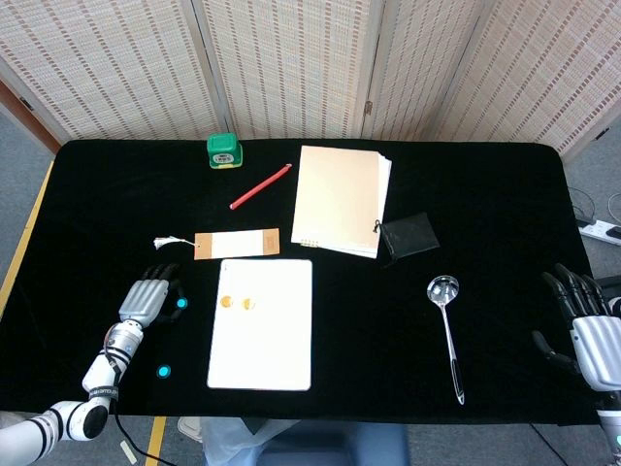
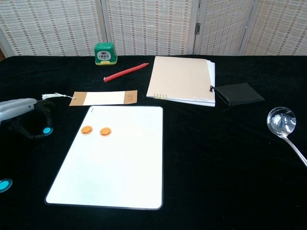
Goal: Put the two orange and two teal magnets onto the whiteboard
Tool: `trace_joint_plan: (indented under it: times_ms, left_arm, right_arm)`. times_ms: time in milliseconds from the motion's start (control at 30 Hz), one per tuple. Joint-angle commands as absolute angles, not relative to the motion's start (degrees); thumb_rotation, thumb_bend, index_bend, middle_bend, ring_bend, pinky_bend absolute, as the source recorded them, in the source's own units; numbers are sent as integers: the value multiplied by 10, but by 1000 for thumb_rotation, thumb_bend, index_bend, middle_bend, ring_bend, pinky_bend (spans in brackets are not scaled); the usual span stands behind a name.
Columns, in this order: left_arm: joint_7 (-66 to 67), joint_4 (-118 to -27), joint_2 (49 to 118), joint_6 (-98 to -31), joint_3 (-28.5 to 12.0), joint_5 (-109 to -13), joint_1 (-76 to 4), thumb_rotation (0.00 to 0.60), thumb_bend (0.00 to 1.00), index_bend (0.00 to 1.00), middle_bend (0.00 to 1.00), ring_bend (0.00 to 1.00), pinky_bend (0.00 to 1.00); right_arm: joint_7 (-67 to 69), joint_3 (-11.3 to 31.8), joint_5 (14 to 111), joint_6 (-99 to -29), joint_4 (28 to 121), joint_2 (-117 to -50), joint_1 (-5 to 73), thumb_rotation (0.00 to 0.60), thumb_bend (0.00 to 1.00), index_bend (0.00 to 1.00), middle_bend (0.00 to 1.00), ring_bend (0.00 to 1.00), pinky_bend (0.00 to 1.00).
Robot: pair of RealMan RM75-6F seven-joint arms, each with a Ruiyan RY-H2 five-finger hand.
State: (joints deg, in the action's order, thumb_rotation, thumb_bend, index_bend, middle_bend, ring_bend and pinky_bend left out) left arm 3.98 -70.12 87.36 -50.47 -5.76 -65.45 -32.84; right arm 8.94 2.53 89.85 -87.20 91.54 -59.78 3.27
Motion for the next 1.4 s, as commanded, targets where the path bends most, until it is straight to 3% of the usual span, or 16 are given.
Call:
trace_joint_plan:
  times_ms: [33,533,1167,1400]
  left_arm:
    - [33,-735,857,-525,-53,-681,-322,600,402,509,107,0,0]
    - [75,-853,832,-553,-12,-755,-314,600,401,500,107,0,0]
    - [104,-869,856,-536,-10,-750,-325,600,400,483,107,0,0]
    - [109,-876,856,-546,-13,-750,-324,600,393,337,106,0,0]
  right_arm:
    - [89,25,898,-872,915,-598,33,600,371,0,0,0,0]
    - [93,24,898,-872,913,-599,32,600,371,0,0,0,0]
    - [100,24,896,-874,907,-601,30,600,371,0,0,0,0]
    - [100,25,896,-875,907,-599,29,600,372,0,0,0,0]
